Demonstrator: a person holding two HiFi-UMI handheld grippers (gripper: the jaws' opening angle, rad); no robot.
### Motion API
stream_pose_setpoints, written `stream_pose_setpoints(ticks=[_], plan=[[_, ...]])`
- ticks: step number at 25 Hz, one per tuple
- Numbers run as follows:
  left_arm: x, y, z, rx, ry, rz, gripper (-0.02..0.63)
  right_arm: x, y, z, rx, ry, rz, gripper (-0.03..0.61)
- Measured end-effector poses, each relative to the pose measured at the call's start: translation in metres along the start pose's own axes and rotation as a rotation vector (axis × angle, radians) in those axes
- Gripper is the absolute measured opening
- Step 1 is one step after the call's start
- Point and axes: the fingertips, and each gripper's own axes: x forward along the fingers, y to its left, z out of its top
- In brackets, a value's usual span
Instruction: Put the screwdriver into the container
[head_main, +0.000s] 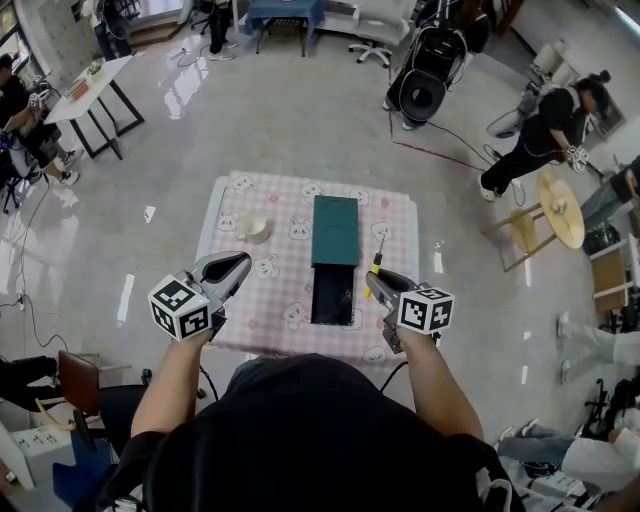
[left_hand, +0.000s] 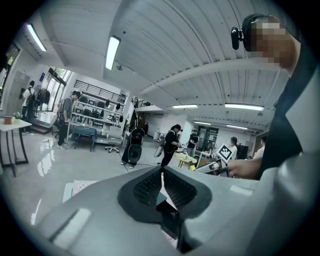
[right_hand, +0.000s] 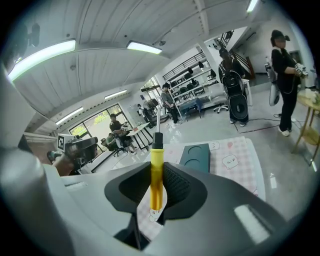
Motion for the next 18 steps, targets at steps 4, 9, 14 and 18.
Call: stream_pose_setpoints(ticks=[4,9,14,18], plan=[[0.000,0.006,0.002,-0.001,0.001,0.000,0.011,0.005,-0.001,0.002,0.003,0.004,-0.002,0.104],[-0.003,0.010,0.004,-0.005,0.001,-0.004,0.011,0.012,0.003,-0.002,0.005,0.021,-0.002,0.104],[-0.005,0.014,0.001,-0.012,0.008,-0.003,0.011,0.020,0.002,-0.007,0.012,0.034,-0.003,0.104],[-0.008,0.018,0.000,-0.013,0.011,0.004,0.011,0.029,0.001,-0.013,0.018,0.052,0.001,0.104]])
